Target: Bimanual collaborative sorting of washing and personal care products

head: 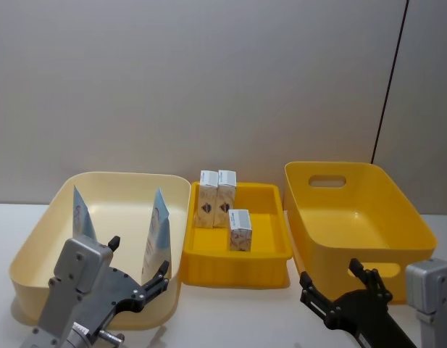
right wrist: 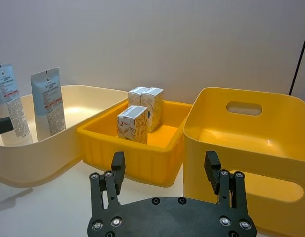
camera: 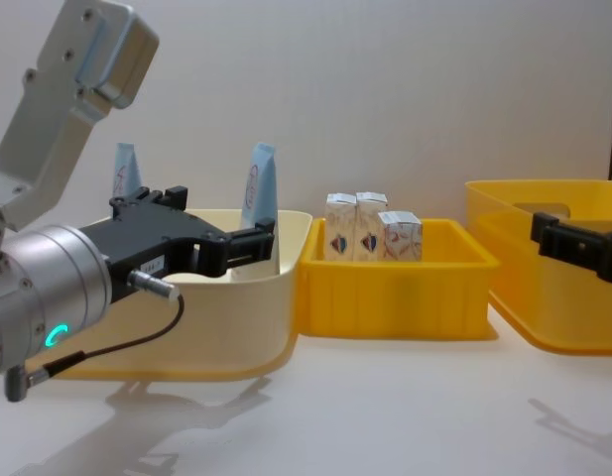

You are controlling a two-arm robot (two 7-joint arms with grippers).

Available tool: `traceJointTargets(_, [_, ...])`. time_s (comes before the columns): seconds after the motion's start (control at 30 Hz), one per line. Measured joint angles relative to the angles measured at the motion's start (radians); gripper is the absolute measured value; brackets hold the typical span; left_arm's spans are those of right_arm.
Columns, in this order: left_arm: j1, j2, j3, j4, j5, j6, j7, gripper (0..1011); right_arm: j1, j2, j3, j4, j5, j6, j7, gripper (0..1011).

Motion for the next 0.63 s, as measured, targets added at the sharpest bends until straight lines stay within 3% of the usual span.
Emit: traceJointTargets(0.63, [0.000,0.000,0.000,0.000,0.000,0.000,0.000,1001,0.000,0.000,0.000,0.000,0.000,0.000,0.000,1001])
